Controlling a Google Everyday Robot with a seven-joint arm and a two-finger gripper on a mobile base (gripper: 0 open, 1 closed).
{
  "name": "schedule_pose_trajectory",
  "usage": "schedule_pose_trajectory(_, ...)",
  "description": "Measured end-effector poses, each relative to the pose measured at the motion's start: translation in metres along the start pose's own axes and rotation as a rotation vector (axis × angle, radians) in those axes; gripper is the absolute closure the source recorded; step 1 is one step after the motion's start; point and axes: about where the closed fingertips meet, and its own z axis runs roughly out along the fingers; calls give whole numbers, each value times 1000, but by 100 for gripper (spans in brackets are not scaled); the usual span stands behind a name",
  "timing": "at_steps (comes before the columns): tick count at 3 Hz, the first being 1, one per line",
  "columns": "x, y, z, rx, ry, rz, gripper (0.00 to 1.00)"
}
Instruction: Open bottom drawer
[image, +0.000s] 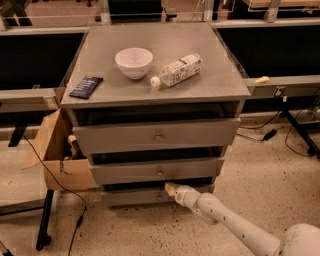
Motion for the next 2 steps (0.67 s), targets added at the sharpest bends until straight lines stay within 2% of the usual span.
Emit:
schedule_pose_trajectory(1,-9,-1,12,0,0,-34,100)
schedule_pose_trajectory(2,-15,4,33,-4,45,-102,100)
